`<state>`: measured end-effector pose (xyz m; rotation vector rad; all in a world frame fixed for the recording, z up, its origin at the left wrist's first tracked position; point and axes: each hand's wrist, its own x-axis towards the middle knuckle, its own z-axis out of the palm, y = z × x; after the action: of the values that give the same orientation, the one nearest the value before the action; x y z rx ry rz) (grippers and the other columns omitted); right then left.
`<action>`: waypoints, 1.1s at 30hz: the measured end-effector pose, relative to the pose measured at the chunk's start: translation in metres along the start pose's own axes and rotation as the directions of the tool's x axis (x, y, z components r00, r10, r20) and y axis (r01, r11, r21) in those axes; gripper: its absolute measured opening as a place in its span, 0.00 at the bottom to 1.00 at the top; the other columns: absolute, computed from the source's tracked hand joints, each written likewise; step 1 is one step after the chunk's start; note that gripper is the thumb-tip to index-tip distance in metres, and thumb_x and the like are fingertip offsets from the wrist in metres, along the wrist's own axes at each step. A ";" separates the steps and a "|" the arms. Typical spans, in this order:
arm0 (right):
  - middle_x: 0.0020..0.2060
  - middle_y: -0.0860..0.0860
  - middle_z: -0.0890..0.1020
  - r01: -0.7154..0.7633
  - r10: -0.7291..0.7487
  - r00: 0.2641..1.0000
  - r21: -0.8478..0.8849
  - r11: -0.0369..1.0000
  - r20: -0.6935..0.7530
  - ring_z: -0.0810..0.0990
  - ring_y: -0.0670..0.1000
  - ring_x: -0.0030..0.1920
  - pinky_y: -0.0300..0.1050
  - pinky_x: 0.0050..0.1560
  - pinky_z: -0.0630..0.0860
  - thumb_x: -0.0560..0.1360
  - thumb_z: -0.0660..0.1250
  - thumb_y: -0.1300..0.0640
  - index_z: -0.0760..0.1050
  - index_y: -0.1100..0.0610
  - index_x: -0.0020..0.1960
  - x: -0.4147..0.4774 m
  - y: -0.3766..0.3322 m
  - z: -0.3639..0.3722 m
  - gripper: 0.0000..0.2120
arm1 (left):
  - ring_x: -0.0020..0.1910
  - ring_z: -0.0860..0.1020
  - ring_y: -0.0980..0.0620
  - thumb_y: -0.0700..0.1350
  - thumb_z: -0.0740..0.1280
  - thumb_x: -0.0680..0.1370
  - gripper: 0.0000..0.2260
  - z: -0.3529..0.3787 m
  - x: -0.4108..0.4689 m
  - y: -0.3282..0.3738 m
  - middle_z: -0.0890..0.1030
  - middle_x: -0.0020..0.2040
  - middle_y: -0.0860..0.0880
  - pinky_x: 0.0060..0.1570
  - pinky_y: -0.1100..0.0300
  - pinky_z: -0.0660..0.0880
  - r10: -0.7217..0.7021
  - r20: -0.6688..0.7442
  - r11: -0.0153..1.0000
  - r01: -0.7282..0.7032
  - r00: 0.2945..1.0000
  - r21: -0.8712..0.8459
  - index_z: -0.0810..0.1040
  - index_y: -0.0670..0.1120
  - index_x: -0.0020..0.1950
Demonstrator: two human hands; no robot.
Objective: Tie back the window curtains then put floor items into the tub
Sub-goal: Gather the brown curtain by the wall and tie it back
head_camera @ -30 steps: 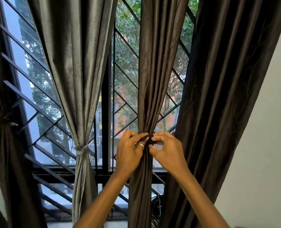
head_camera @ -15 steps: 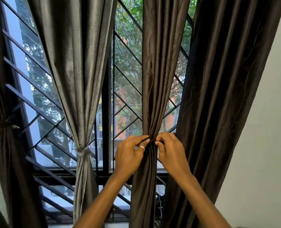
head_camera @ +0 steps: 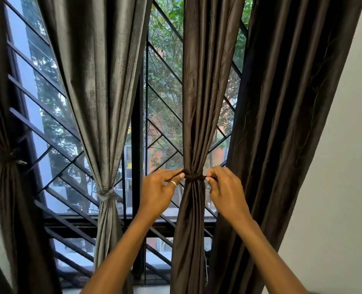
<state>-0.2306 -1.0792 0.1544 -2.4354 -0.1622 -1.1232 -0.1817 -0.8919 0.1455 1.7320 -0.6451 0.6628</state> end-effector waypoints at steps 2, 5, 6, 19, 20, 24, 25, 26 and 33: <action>0.41 0.46 0.73 -0.018 0.018 1.000 -0.006 1.000 0.004 0.73 0.46 0.40 0.43 0.39 0.71 0.81 0.63 0.62 0.72 0.52 0.46 0.000 0.003 -0.002 0.07 | 0.39 0.81 0.55 0.45 0.72 0.77 0.09 -0.002 0.001 -0.001 0.83 0.39 0.55 0.42 0.49 0.81 0.020 0.008 1.000 -0.020 1.000 0.016 0.85 0.50 0.57; 0.41 0.46 0.73 -0.008 0.008 0.999 -0.004 1.000 0.034 0.72 0.45 0.41 0.40 0.40 0.68 0.81 0.63 0.61 0.71 0.51 0.46 -0.002 0.001 -0.002 0.07 | 0.39 0.80 0.56 0.45 0.72 0.78 0.09 -0.003 0.001 -0.001 0.82 0.39 0.57 0.41 0.54 0.81 0.038 0.010 0.997 -0.038 0.999 0.061 0.85 0.50 0.58; 0.42 0.45 0.72 -0.005 0.005 0.999 0.004 1.000 0.046 0.72 0.46 0.42 0.39 0.41 0.68 0.81 0.64 0.61 0.71 0.51 0.46 -0.002 0.001 -0.002 0.07 | 0.39 0.80 0.57 0.45 0.72 0.78 0.09 -0.003 0.002 -0.002 0.81 0.39 0.57 0.41 0.57 0.80 0.047 0.009 0.995 -0.048 0.999 0.089 0.85 0.50 0.58; 0.50 0.44 0.73 -0.141 0.125 0.983 0.111 0.984 0.137 0.78 0.46 0.53 0.38 0.52 0.72 0.80 0.67 0.58 0.74 0.54 0.58 -0.006 -0.004 0.004 0.07 | 0.38 0.81 0.59 0.45 0.66 0.82 0.15 0.006 0.000 -0.012 0.82 0.45 0.57 0.39 0.59 0.80 -0.081 0.136 0.994 0.070 0.987 0.084 0.77 0.56 0.67; 0.51 0.45 0.73 -0.155 0.139 0.980 0.108 0.982 0.142 0.78 0.46 0.52 0.37 0.52 0.71 0.80 0.67 0.57 0.74 0.54 0.59 -0.006 -0.003 0.003 0.08 | 0.37 0.81 0.60 0.44 0.66 0.82 0.16 0.006 0.000 -0.012 0.81 0.45 0.57 0.40 0.62 0.79 -0.100 0.150 0.993 0.090 0.984 0.074 0.76 0.56 0.68; 0.53 0.49 0.76 -0.204 0.187 0.969 0.093 0.975 0.163 0.78 0.46 0.53 0.38 0.55 0.75 0.81 0.66 0.57 0.75 0.57 0.60 -0.010 -0.001 0.005 0.09 | 0.36 0.82 0.51 0.50 0.66 0.80 0.17 0.010 0.000 -0.023 0.80 0.45 0.57 0.43 0.45 0.80 -0.165 0.191 0.985 0.151 0.968 0.085 0.72 0.56 0.69; 0.53 0.50 0.77 -0.209 0.193 0.966 0.084 0.974 0.170 0.78 0.46 0.53 0.39 0.55 0.75 0.81 0.66 0.57 0.76 0.57 0.59 -0.012 0.001 0.006 0.08 | 0.37 0.82 0.51 0.53 0.66 0.80 0.17 0.011 0.000 -0.025 0.80 0.45 0.58 0.43 0.43 0.80 -0.178 0.203 0.983 0.166 0.963 0.074 0.72 0.56 0.69; 0.54 0.50 0.78 -0.212 0.198 0.965 0.070 0.975 0.173 0.79 0.47 0.53 0.38 0.55 0.75 0.81 0.66 0.56 0.76 0.57 0.58 -0.015 0.003 0.007 0.08 | 0.38 0.83 0.52 0.55 0.65 0.79 0.18 0.014 -0.001 -0.027 0.80 0.45 0.57 0.44 0.43 0.81 -0.185 0.214 0.983 0.178 0.959 0.051 0.73 0.56 0.69; 0.49 0.49 0.80 -0.289 0.292 0.948 -0.037 0.957 0.131 0.80 0.47 0.48 0.38 0.50 0.75 0.79 0.68 0.57 0.78 0.55 0.52 -0.044 0.017 -0.008 0.03 | 0.39 0.83 0.53 0.54 0.64 0.80 0.14 0.047 -0.009 -0.038 0.81 0.39 0.53 0.47 0.45 0.80 -0.188 0.321 0.982 0.184 0.928 0.043 0.75 0.55 0.65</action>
<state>-0.2606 -1.0946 0.1204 -2.4506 0.1624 -0.8337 -0.1558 -0.9275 0.1039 1.9050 -0.6905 0.2496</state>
